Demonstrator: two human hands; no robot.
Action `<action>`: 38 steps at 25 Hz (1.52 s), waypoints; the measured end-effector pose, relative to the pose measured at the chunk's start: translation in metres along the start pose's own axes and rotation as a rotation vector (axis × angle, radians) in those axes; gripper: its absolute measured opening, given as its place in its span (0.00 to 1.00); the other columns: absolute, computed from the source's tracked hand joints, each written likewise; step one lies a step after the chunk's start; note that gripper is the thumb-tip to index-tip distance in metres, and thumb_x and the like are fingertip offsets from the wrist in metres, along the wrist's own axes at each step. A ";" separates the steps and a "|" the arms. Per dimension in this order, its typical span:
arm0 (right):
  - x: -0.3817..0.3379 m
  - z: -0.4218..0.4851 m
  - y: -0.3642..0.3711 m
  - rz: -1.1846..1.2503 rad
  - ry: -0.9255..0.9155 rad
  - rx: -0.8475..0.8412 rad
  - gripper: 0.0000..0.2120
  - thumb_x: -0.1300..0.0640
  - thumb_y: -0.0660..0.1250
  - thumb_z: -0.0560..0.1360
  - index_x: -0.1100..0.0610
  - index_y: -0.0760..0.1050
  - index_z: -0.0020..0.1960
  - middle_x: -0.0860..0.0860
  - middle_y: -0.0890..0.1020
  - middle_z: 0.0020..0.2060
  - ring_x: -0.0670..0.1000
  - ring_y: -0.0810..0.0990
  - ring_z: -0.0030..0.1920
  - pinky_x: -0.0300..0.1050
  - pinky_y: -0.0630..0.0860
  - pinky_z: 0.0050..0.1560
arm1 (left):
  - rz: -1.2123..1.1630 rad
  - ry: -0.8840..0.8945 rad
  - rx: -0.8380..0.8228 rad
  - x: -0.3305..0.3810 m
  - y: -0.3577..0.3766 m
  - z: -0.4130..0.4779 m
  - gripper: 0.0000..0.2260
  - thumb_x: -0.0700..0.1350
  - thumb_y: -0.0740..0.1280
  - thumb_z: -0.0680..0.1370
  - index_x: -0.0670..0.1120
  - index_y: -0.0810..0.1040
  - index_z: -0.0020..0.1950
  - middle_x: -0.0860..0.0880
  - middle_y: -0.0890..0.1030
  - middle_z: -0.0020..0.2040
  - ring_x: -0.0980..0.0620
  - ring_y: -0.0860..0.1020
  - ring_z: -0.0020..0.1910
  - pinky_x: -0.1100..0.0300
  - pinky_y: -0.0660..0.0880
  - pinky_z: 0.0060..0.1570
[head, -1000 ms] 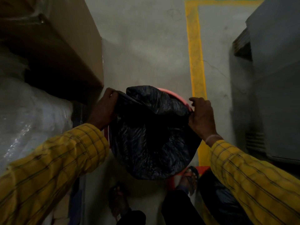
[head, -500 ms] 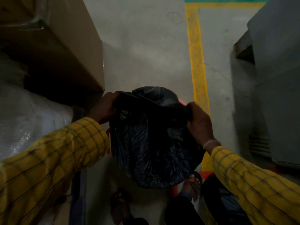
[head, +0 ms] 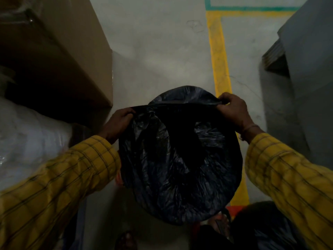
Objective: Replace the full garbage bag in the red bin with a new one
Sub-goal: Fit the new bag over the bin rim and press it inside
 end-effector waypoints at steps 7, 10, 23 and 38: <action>-0.013 -0.041 0.022 -0.800 -0.946 -0.053 0.25 0.56 0.52 0.84 0.53 0.57 0.80 0.56 0.60 0.80 0.61 0.65 0.76 0.54 0.69 0.70 | 0.273 0.078 -0.028 -0.016 0.010 -0.004 0.12 0.33 0.61 0.78 0.41 0.76 0.60 0.40 0.79 0.55 0.45 0.78 0.52 0.51 0.75 0.54; -0.015 -0.042 0.033 -0.684 -0.960 -0.198 0.20 0.61 0.65 0.77 0.62 0.74 0.68 0.61 0.77 0.67 0.64 0.78 0.61 0.56 0.77 0.53 | 0.382 0.199 0.029 -0.019 -0.001 -0.009 0.14 0.31 0.63 0.73 0.41 0.76 0.57 0.38 0.77 0.55 0.41 0.76 0.55 0.45 0.74 0.57; 0.001 -0.020 0.004 0.112 -0.109 -0.042 0.11 0.66 0.69 0.68 0.58 0.76 0.50 0.52 0.81 0.45 0.53 0.79 0.43 0.47 0.74 0.44 | -0.048 0.163 -0.196 -0.006 -0.010 -0.002 0.19 0.34 0.64 0.76 0.55 0.82 0.58 0.42 0.82 0.62 0.44 0.79 0.63 0.46 0.77 0.64; 0.095 -0.089 -0.042 -0.496 -0.178 -0.322 0.24 0.56 0.78 0.69 0.56 0.69 0.58 0.57 0.78 0.47 0.59 0.76 0.39 0.50 0.71 0.37 | 0.262 0.228 -0.316 -0.055 -0.015 -0.048 0.40 0.37 0.72 0.75 0.59 0.56 0.79 0.46 0.72 0.64 0.45 0.79 0.51 0.46 0.81 0.49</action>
Point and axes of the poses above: each hand's wrist, its own z-axis towards the middle knuckle, its own y-axis out of the palm, x = y × z, the point moved 1 cm from there along z, towards the middle knuckle
